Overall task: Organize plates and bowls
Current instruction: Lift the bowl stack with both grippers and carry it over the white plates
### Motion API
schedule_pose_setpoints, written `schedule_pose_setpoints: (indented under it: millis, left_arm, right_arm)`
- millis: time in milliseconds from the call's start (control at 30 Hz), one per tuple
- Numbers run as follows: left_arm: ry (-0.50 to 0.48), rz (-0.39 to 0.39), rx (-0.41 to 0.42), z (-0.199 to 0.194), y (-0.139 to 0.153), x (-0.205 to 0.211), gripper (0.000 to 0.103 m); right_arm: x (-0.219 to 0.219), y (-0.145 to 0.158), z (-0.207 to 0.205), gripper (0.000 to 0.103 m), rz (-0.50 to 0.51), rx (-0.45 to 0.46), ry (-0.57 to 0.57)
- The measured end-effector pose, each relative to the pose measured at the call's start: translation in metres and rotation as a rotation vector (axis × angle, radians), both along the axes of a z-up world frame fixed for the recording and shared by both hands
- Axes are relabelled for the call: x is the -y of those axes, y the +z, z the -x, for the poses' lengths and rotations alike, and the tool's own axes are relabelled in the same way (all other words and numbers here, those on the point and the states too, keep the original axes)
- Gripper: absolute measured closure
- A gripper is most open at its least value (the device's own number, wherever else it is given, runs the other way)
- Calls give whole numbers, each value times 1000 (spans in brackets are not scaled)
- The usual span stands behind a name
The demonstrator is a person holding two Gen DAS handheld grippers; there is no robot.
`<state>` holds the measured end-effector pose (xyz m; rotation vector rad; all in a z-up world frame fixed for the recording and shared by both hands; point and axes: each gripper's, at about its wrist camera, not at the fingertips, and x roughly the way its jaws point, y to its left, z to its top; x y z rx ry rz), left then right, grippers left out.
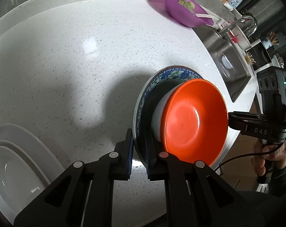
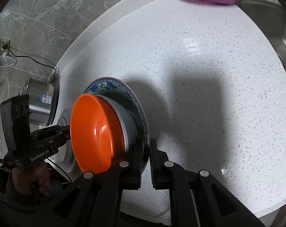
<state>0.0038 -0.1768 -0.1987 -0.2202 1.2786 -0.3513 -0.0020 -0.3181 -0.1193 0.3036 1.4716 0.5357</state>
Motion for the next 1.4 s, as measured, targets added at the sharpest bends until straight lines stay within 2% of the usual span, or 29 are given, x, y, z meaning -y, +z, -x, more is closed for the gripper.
schedule_pose_setpoints:
  millis: [233,567,1133,1400]
  left_arm:
    - [26,36,-42,2,-13,-5,95]
    - [36,38,-67,3,-19,0,95]
    - [52,47,-90,15,-7,-4,95]
    - [105,56,-64,34,23,-33,95]
  right_arm:
    - [1,-2,-5,92,22,-13,-17]
    - [10,-8,-10,92,21,-35,-31]
    - [8,-6,-23,92,25,-96,-24]
    - [-15,4,-27,92,14,-106,29]
